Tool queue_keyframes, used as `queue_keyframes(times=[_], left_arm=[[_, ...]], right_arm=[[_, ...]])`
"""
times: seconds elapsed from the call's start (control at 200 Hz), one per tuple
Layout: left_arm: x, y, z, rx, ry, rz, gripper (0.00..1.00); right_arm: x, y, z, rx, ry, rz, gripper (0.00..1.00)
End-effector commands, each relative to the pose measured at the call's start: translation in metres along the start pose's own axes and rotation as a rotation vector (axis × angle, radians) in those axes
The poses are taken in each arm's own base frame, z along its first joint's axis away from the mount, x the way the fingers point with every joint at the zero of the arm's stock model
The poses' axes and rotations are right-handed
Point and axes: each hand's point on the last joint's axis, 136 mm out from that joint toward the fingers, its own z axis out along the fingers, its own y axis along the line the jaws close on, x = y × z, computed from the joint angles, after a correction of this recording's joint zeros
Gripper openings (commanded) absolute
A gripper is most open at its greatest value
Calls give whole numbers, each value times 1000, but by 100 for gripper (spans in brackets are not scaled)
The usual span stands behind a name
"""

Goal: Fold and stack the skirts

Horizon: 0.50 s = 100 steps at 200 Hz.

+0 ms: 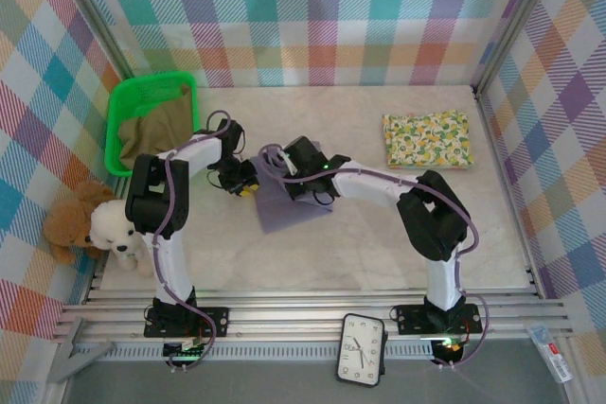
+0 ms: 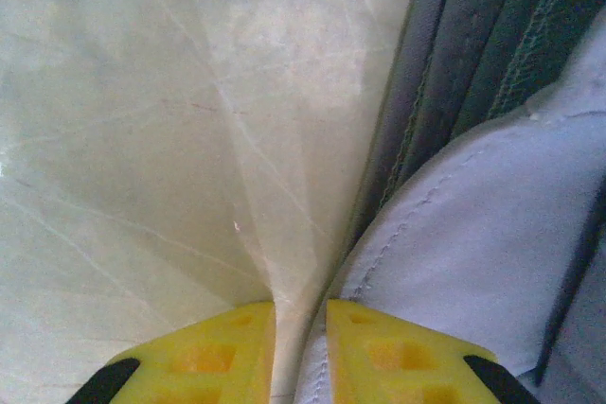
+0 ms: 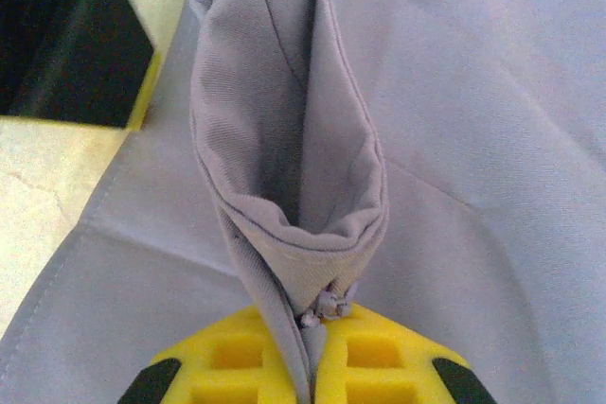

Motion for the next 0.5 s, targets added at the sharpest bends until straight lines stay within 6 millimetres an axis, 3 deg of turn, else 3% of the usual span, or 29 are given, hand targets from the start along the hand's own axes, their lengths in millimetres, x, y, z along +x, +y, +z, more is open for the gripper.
queue_keyframes(times=[0.0, 0.085, 0.15, 0.24, 0.36, 0.435, 0.495], left_arm=[[-1, -2, 7, 10, 24, -2, 23], [-3, -2, 4, 7, 23, 0, 23], [-6, -4, -7, 13, 8, 2, 23], [-11, -2, -32, 9, -35, -6, 29], [-16, 9, -73, -52, -123, -12, 33], [-13, 8, -92, -52, -164, -6, 36], [-9, 3, -100, -28, -177, -8, 36]], right_arm=[[19, 27, 14, -63, 82, -111, 1], [26, 43, 21, -110, 118, -138, 3], [26, 52, 17, -157, 129, -134, 11], [19, 63, -1, -225, 111, -147, 23], [9, 77, -37, -336, 85, -183, 31], [-1, 74, -52, -409, 65, -134, 33], [-12, 60, -55, -459, 35, -43, 33]])
